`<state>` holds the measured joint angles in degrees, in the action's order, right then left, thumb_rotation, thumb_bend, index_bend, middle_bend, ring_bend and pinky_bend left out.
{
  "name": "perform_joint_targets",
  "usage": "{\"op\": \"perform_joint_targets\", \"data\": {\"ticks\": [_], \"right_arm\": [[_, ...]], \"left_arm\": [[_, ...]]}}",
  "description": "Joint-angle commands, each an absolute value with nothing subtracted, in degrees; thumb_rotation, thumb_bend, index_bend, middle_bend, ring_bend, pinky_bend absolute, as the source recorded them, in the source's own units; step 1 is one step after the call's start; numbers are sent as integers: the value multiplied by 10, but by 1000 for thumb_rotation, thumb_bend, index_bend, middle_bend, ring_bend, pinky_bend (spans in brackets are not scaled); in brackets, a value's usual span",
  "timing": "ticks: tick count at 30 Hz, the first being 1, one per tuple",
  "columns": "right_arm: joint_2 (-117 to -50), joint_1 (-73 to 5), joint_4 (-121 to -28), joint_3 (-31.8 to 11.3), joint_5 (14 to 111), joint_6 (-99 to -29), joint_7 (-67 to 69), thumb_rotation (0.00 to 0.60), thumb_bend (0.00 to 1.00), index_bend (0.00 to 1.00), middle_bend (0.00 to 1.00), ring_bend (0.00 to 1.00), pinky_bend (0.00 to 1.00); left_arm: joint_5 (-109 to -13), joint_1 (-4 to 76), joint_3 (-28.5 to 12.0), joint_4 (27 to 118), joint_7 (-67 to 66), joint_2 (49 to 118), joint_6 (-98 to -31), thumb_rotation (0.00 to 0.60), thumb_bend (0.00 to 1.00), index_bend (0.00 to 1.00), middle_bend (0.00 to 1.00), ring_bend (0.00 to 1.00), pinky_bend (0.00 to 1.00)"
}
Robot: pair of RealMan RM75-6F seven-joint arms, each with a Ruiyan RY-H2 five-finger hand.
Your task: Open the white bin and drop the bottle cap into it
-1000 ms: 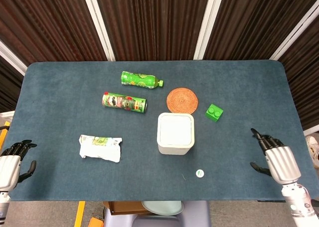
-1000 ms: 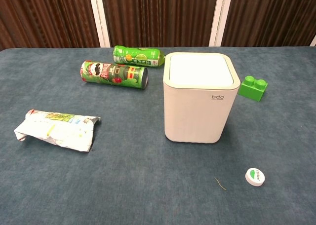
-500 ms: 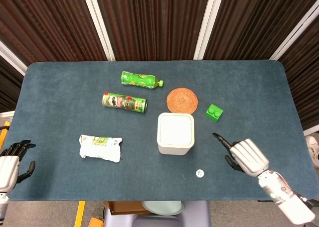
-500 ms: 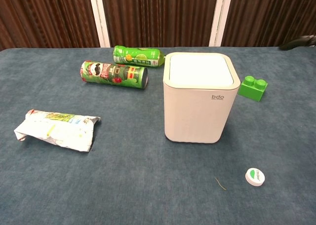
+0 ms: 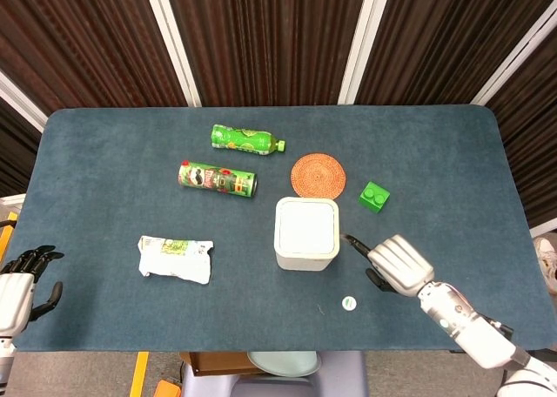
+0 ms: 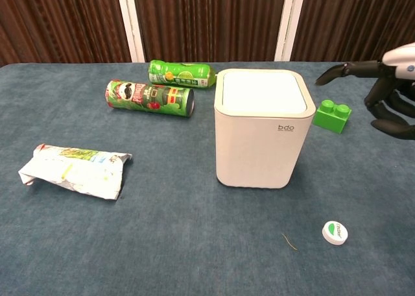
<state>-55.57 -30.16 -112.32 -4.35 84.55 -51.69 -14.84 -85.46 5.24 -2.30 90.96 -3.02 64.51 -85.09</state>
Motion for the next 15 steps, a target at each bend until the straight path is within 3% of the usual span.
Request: {"op": "perform_joint_targets", "data": {"ticks": [1, 15], "right_arm": [[-566, -322, -1125, -51, 816, -491, -162, 600, 590, 231, 815, 773, 929], [-602, -368, -1121, -55, 738, -460, -201, 600, 591, 238, 815, 773, 929]], "left_arm": [[-855, 52, -23, 910, -30, 645, -851, 600, 447, 290, 206, 209, 343], [-858, 51, -23, 909, -19, 642, -855, 600, 446, 292, 206, 209, 343]]}}
